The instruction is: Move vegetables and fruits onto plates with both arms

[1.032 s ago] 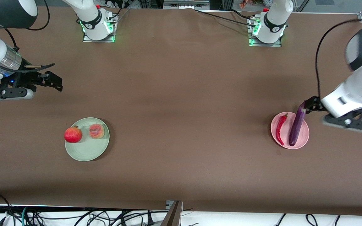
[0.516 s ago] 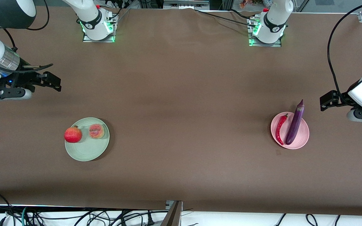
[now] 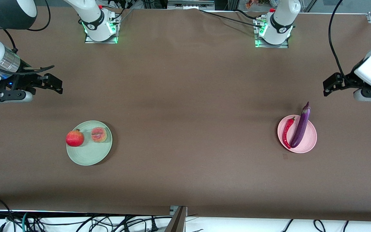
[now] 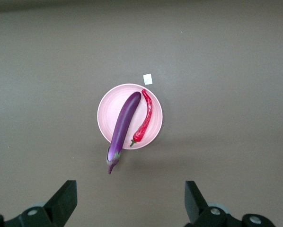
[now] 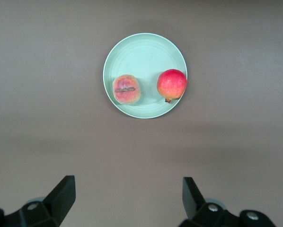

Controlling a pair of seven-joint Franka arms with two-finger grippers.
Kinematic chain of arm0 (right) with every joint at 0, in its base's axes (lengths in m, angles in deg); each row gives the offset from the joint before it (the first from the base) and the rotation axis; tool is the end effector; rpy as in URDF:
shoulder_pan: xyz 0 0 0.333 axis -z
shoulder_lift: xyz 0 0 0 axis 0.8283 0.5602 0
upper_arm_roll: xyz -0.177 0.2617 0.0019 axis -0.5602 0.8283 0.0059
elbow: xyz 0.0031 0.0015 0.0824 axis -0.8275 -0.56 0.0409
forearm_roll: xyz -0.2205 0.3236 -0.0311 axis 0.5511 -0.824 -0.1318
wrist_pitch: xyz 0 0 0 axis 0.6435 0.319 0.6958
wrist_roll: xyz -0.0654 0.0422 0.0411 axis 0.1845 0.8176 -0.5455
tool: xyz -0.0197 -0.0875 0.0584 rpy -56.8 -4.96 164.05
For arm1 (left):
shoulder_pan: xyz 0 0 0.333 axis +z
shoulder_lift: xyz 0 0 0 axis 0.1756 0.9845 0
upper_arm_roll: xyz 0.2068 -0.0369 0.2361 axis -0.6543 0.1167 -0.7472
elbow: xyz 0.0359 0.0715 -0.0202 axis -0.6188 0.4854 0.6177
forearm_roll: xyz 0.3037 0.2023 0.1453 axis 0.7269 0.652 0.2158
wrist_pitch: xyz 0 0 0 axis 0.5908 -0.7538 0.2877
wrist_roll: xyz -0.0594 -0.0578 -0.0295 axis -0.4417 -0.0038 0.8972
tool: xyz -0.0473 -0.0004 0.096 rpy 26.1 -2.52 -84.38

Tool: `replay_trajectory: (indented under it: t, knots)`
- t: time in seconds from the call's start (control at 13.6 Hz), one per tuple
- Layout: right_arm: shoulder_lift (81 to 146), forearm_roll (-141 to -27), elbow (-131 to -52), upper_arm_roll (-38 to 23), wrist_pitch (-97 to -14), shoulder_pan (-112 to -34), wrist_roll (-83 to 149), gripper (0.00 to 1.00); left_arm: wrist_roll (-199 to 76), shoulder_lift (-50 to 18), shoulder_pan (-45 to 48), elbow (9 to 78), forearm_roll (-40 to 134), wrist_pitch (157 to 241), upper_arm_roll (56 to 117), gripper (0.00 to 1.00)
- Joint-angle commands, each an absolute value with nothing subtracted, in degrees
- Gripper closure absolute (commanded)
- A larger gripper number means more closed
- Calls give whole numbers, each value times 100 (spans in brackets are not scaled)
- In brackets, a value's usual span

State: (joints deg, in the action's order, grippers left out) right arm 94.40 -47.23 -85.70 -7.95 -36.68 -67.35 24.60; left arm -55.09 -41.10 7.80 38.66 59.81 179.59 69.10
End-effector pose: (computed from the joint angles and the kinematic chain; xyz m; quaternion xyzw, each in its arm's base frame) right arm 0.5827 0.0620 0.5632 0.9997 0.0213 -0.0085 0.0022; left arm 0.5665 -0.0246 0.5925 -0.9990 0.0299 -0.0178 0.0293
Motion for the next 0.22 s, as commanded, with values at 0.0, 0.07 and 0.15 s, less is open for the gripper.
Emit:
replay_trajectory:
  t: [0.0, 0.07, 0.15]
  knots:
    - [9362, -4738, -8592, -788, -3651, -6709, 2586, 0, -5569, -4271, 686, 4133, 5954, 17959, 6860, 0]
    - [9362, -4747, -8592, -779, -3660, -6709, 2586, 0, -5578, -4219, 660, 4045, 5954, 17844, 6860, 0]
    - [9362, -4782, -8583, -788, -3669, -6709, 2586, 0, -5552, -4166, 660, 3974, 5954, 17799, 6860, 0]
